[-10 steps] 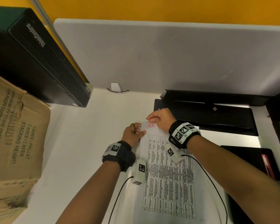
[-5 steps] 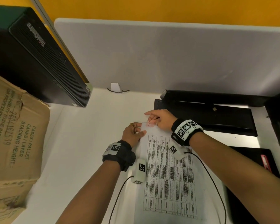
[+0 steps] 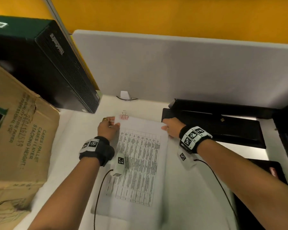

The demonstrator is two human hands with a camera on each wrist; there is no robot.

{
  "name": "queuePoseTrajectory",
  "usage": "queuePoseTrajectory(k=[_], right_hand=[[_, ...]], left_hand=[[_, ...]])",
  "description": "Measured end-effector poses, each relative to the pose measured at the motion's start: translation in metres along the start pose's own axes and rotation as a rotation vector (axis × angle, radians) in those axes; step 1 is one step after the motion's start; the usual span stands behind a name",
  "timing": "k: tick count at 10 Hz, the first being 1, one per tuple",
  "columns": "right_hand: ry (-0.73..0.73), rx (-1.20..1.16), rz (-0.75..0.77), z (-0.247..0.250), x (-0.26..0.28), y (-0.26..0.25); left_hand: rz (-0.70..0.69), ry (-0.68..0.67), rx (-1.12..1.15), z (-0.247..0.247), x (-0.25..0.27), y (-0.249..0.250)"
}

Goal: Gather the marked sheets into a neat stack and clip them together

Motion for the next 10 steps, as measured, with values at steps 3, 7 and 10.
queuePoseTrajectory(k=[3, 7, 10], right_hand=[[0.228, -0.022, -0.122, 0.015, -0.048, -0.033], [0.172, 0.039, -0.164, 0.012, -0.073, -0.034], [0.233, -0.041, -0.114, 0.021, -0.049, -0.032]], left_hand=[[0.072, 0.200, -0.087, 0.014, -0.045, 0.010], [0.076, 0.206, -0.196, 0.014, -0.074, 0.002], [-0.218, 0.151, -0.319, 0.008, -0.040, 0.057]])
Point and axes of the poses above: each hand's wrist, its own x-axis away from the middle knuckle, its own z-axis out of the back of the hand, y = z × x, the point moved 9 cm from there along -x, towards the middle knuckle, and after that the axes turned 8 degrees about y, right-handed, at the moved point
